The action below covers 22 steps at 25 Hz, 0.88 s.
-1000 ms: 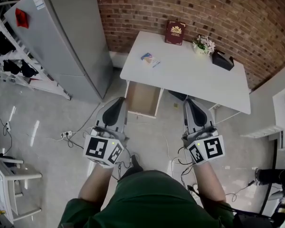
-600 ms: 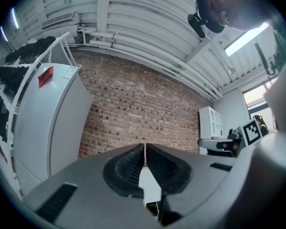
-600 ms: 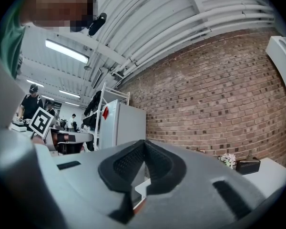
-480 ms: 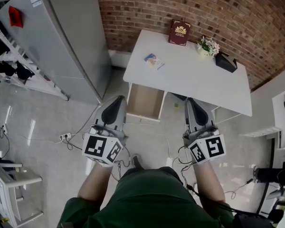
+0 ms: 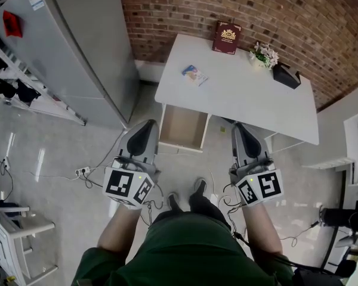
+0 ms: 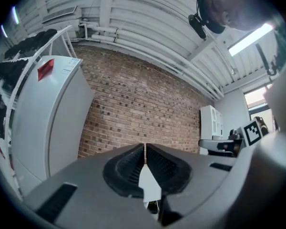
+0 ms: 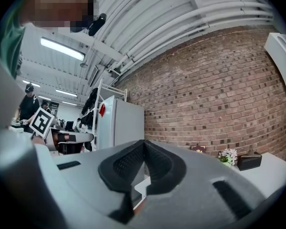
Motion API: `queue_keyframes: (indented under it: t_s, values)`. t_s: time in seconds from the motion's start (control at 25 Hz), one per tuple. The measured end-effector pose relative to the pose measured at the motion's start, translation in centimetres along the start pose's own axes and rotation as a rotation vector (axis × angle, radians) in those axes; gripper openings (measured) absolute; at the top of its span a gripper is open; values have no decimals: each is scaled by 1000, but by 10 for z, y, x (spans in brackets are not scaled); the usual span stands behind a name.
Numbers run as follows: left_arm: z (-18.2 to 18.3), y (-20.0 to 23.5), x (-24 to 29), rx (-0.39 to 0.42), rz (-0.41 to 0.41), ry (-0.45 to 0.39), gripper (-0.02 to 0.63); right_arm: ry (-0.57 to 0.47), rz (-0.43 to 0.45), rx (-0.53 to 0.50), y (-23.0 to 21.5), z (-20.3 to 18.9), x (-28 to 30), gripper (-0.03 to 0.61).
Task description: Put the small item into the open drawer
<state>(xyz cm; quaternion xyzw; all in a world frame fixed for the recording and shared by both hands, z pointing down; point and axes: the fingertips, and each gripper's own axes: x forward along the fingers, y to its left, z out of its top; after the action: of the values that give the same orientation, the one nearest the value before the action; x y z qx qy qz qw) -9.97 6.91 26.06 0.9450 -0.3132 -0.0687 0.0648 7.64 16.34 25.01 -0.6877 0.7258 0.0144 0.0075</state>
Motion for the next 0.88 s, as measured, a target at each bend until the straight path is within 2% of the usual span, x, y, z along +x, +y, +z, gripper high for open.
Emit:
queue_keyframes:
  t_s: [0.32, 0.52, 0.88]
  values:
    - [-9, 8, 31, 23, 40, 17, 12, -5, 43, 31, -26, -13, 32, 3]
    - [0, 11, 69, 33, 84, 33, 14, -8, 76, 50, -57, -14, 64, 3]
    - [-11, 7, 143, 41, 116, 39, 12, 1, 114, 79, -124, -25, 115, 3]
